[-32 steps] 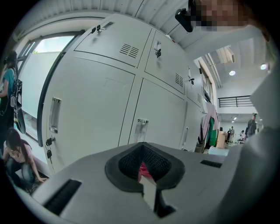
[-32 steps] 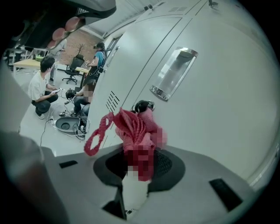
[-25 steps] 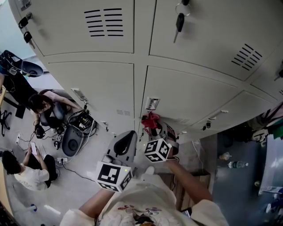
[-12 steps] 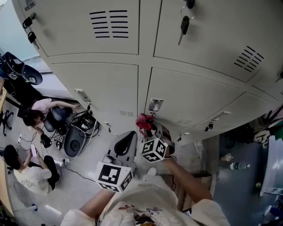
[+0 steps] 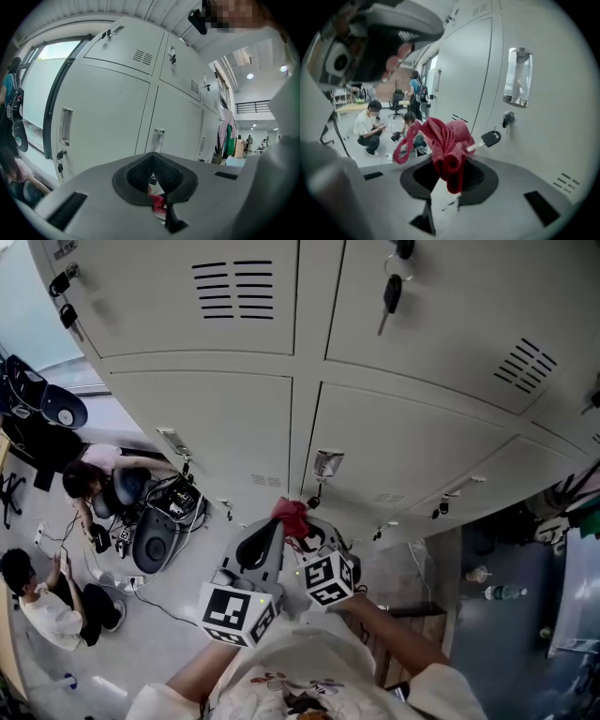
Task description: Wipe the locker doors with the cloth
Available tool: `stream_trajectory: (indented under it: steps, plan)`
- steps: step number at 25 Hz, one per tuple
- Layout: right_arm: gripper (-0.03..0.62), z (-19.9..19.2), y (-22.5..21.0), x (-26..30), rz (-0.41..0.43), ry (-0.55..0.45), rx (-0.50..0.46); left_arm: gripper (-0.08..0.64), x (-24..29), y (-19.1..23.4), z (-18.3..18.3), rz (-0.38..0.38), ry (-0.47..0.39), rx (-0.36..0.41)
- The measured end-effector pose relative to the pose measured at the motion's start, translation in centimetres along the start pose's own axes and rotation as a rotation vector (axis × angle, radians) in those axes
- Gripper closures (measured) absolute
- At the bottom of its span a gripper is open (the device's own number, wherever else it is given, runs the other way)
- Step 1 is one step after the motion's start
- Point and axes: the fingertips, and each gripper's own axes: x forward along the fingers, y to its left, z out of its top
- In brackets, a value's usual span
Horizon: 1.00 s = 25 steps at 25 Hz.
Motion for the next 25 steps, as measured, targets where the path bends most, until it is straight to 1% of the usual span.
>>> stream_trajectory:
  steps: [2,4,6,7,9,11,15,21,25]
  plan:
    - [0.494,0.7,1.7,-1.7,0.078,-0.045,0.075,0.555,-0.1,0.2,0.1,0.002,-0.001,0.006]
    - [0.494,1.7,3.1,-3.7,0.138,-0.098,0.126,0.555,-0.1,0.4,0.3,0.007,-0.005,0.011]
    - [0.494,2.6,3.5,-5.7,0.159,-0.149,0.159,0.555,-0.1,0.6,0.5,0.012,-0.009,0.013]
    - [0.494,3.1,3.3,-6.8,0.151,-0.174,0.174,0.555,-0.1,0.6,0.6,0.012,-0.009,0.012]
    - [0.494,3.8,2.0,-8.7,0.101,-0.226,0.208,0.555,-0.2,0.4,0.7,0.006,-0.007,0.009]
    - [0.494,4.2,0.2,-10.5,0.025,-0.276,0.240,0.555,-0.6,-0.1,0.9,-0.003,-0.004,0.010]
    - [0.494,5.0,-2.8,-14.1,-0.109,-0.351,0.253,0.555,-1.1,-1.4,1.6,-0.025,-0.021,0.020]
    - [0.494,6.9,-5.5,-19.0,-0.237,-0.460,0.269,0.555,-1.3,-3.6,1.9,-0.073,-0.042,0.047]
    - [0.495,7.1,-6.3,-21.4,-0.315,-0.489,0.252,0.555,-1.3,-5.2,1.0,-0.123,-0.026,0.066]
